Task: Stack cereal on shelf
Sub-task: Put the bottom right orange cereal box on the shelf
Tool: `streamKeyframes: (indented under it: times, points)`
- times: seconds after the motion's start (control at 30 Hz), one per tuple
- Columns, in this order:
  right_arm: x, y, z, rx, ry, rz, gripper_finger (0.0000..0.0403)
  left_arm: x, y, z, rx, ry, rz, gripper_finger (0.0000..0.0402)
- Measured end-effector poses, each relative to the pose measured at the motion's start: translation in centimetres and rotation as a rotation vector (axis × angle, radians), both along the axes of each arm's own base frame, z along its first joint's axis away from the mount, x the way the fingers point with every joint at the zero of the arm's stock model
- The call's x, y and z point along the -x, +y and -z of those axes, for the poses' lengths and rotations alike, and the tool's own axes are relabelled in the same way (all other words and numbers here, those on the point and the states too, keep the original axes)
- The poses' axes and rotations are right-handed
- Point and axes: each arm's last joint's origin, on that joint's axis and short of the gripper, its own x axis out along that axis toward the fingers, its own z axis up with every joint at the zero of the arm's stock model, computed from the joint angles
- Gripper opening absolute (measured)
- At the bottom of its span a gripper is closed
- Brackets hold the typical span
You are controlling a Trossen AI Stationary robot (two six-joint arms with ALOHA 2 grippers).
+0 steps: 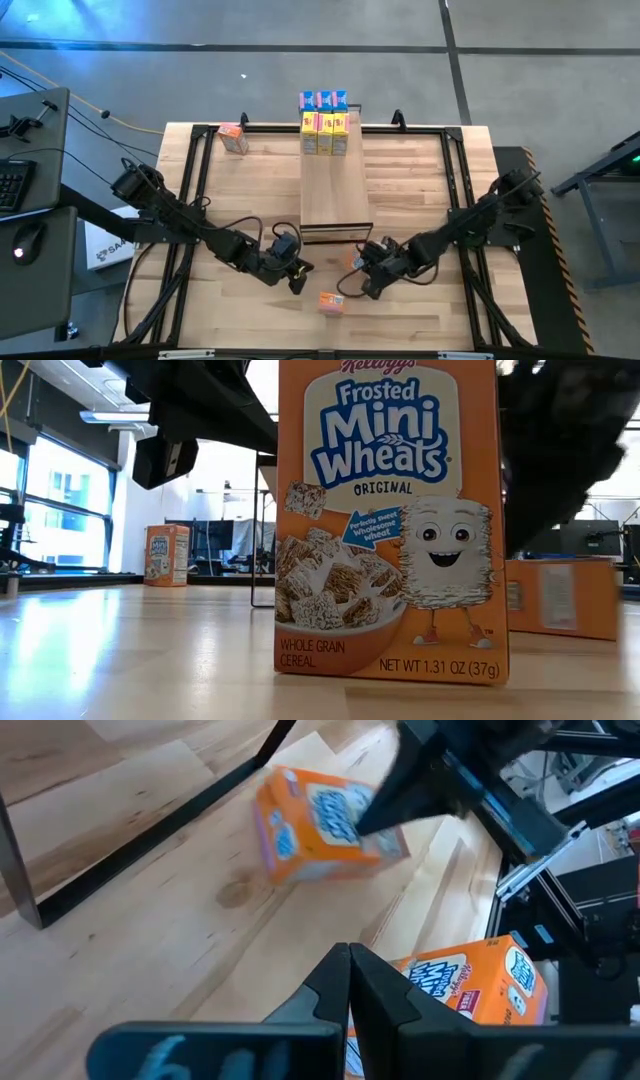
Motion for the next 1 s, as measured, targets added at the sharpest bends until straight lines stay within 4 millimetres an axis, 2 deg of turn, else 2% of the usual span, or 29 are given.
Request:
streamKeyframes:
  times: [0.23,0.3,0.43,0.53,0.6,0.73,0.87,1.0]
  points:
    - [0.9,1.7,0.0,-0.033,0.036,-0.198,0.0000,0.0,-0.2,0.0,0.029,0.014,0.042,0.0000]
    - [1.1,1.8,-0.6,-0.013,0.017,-0.231,0.0000,-0.1,-0.3,0.2,0.040,0.012,0.053,0.0000]
    - [1.8,2.2,-4.7,-0.026,-0.092,-0.216,0.0000,-0.4,-1.0,1.1,0.058,0.015,0.086,0.0000]
    - [3.8,3.0,-6.6,-0.043,-0.099,-0.152,0.0000,-0.3,-1.8,2.3,0.048,0.033,0.058,0.0000]
    - [5.4,3.3,-6.5,-0.056,-0.023,-0.066,0.0000,-0.7,-2.4,2.8,0.084,0.001,0.056,0.0000]
    - [7.4,3.7,-5.5,-0.097,0.112,0.151,0.0000,-0.9,-2.8,3.9,0.167,0.021,0.014,0.0000]
    - [7.4,3.8,-4.4,-0.125,0.178,0.299,0.0000,-0.6,-2.0,5.1,0.241,0.135,-0.098,0.0000]
    - [6.4,3.3,-3.3,-0.128,0.201,0.396,0.0000,-0.4,-0.9,5.7,0.271,0.200,-0.200,0.0000]
